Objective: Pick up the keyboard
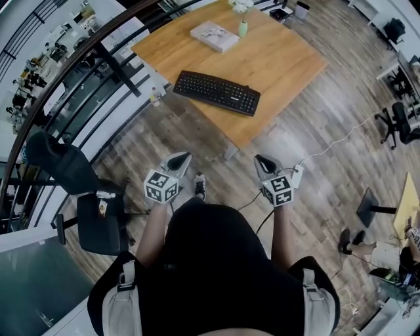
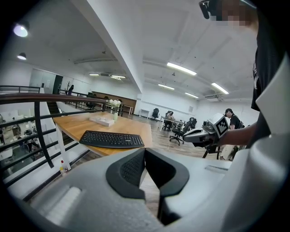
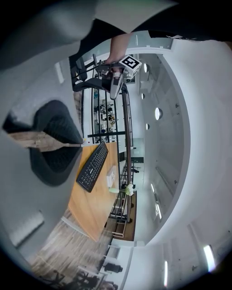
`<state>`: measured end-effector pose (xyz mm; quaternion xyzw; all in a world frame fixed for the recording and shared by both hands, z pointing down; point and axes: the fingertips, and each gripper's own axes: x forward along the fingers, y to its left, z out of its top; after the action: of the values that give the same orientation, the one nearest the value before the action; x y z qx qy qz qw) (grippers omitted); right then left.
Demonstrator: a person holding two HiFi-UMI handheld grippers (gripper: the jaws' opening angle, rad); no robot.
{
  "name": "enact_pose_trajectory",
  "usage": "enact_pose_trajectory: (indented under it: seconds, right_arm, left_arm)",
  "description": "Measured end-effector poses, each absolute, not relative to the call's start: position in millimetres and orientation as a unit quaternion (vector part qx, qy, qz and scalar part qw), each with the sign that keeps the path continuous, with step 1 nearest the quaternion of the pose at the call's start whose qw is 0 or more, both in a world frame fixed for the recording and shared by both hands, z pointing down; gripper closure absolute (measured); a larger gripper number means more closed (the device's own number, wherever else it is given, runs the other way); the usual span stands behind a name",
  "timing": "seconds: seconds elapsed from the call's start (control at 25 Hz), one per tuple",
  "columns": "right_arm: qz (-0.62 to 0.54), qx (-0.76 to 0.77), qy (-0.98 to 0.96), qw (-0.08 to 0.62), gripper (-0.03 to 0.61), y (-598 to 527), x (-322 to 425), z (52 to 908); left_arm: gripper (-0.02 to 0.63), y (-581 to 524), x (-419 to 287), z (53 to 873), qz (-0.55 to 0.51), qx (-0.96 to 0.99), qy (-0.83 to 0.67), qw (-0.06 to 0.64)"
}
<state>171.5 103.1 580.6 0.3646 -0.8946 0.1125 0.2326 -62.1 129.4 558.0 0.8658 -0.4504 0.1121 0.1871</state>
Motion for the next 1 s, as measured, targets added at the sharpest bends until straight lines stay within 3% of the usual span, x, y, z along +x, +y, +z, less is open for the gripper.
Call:
enact_pose_trajectory:
  seconds: [1.0]
  right_arm:
    - [0.120,0.409,-0.871,0.242,0.557,27.5,108.1,581.1]
  left_arm:
    - [0.601,28.5,-136.3,571.0,0.109,0.883,-0.412,0.197]
